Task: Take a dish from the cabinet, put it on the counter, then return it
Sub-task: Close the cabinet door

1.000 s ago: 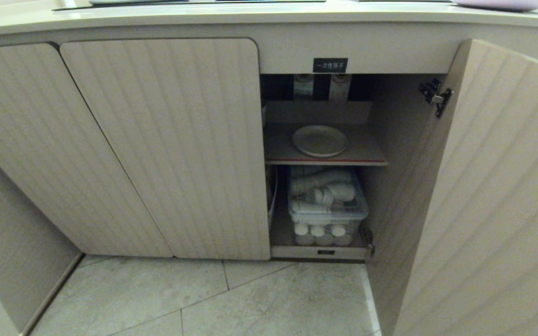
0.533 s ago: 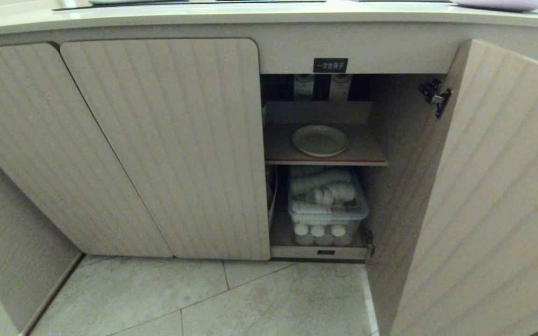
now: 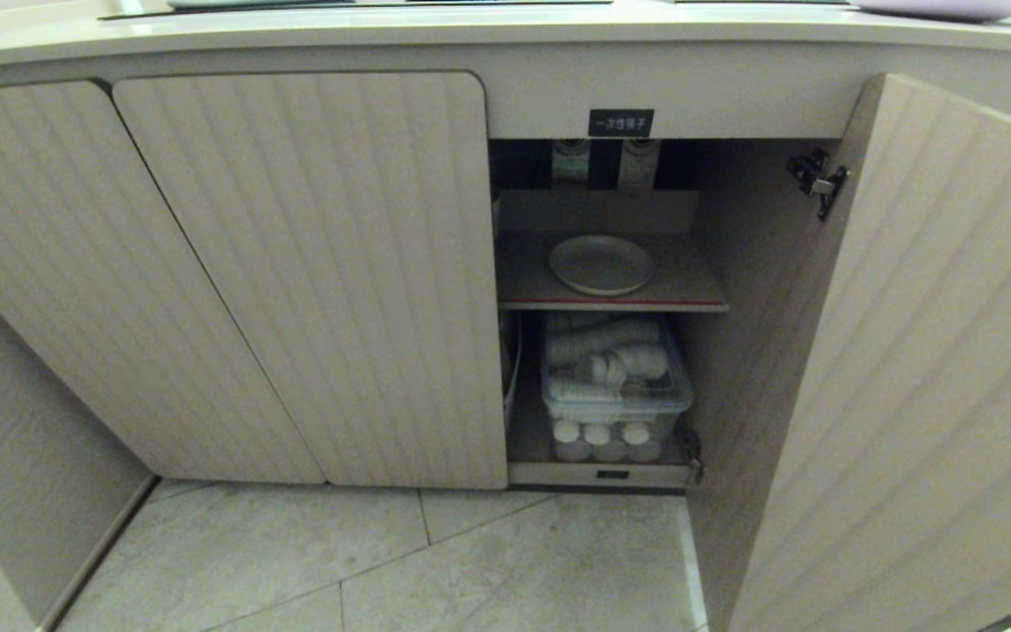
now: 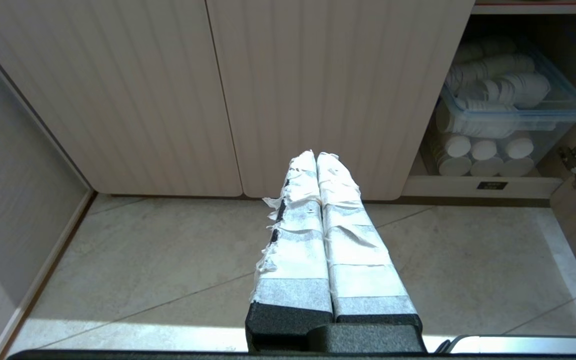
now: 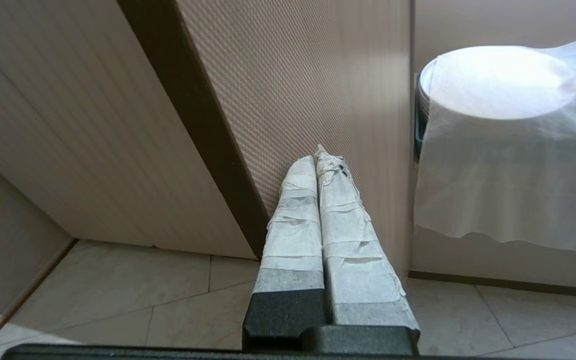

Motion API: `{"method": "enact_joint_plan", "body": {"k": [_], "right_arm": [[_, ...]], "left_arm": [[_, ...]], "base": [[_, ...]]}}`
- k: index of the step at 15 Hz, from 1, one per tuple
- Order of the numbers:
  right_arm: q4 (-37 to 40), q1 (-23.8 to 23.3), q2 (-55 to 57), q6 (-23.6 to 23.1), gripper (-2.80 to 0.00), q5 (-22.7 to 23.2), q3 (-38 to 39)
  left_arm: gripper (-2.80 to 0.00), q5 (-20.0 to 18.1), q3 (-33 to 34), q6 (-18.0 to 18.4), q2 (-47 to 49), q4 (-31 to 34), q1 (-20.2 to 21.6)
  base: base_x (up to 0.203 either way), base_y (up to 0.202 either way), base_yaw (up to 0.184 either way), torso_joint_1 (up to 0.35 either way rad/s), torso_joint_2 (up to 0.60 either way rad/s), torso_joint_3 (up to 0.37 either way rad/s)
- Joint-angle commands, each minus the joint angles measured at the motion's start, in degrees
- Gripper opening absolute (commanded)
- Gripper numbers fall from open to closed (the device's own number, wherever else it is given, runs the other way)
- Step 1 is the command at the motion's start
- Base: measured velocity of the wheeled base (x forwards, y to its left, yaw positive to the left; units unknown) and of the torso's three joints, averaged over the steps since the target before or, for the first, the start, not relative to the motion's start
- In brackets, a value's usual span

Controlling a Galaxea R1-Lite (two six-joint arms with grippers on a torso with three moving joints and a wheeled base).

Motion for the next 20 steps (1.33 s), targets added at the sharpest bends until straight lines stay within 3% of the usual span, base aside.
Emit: {"method": "enact_joint_plan", "body": {"k": [1, 20], "right_arm": [[-0.59, 0.30, 1.20, 0.12, -2.80, -0.04, -0.08], [-3.60, 1.70, 4.47, 0.90, -2.80, 0.04, -0.31]], "left_arm": [[-2.80, 0.00, 0.00, -0.04, -0.02, 0.00, 0.00], [-2.80, 0.00, 0.00, -0.04, -0.02, 0.00, 0.00]], "base": [[0.000, 0.000, 0.000, 0.000, 0.00, 0.000], [0.000, 0.000, 0.000, 0.000, 0.00, 0.000]]}}
